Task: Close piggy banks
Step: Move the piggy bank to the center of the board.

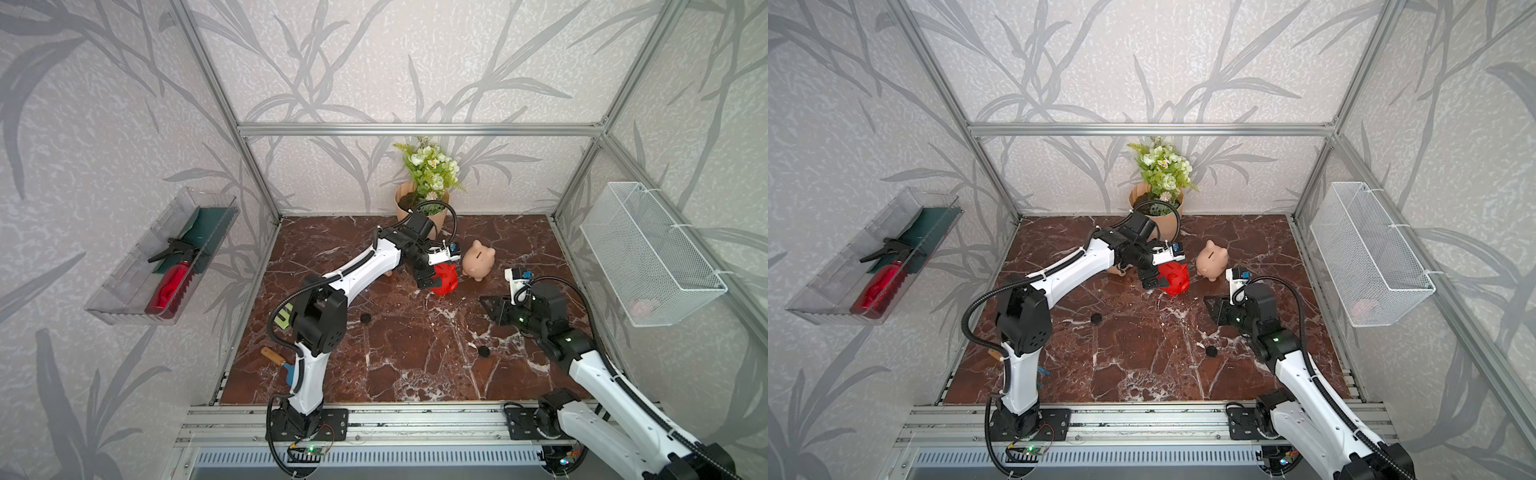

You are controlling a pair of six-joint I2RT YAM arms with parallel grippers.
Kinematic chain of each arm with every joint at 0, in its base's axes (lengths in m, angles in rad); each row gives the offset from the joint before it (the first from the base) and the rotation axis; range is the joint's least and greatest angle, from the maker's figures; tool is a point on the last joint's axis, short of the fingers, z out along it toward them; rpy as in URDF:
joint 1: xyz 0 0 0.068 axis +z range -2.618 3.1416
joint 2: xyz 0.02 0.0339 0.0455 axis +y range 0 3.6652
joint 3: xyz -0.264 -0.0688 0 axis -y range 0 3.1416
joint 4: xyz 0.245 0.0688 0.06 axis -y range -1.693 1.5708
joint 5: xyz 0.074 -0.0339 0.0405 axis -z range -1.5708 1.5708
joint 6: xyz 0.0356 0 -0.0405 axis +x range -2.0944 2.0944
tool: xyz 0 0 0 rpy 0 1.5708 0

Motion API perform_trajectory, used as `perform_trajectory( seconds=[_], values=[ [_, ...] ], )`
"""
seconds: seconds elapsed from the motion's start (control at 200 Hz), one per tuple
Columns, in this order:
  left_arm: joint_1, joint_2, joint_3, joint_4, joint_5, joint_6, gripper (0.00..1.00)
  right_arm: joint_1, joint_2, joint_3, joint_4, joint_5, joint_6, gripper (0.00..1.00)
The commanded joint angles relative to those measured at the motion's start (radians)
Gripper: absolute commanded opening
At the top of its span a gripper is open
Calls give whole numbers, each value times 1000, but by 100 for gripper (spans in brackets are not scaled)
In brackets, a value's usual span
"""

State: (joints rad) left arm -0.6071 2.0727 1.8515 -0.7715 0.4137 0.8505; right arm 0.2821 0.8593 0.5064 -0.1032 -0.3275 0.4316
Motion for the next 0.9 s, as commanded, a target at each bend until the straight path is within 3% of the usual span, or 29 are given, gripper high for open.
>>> perform_trajectory(
  seconds=[0.0,0.23,0.455,0.6,0.895],
  values=[
    [10,84,103,-208,92,285,99,-7,21,30,-15,-29,-23,39],
    [20,230,330,-331,43,338,99,-14,50,41,-5,-51,-23,39],
    [25,314,444,-340,66,333,100,-17,79,40,22,-68,-8,39],
    [20,343,469,-353,126,348,99,-18,93,41,34,-76,-3,39],
    [-4,358,488,-412,123,300,99,-20,89,35,35,-79,-1,39]
  ],
)
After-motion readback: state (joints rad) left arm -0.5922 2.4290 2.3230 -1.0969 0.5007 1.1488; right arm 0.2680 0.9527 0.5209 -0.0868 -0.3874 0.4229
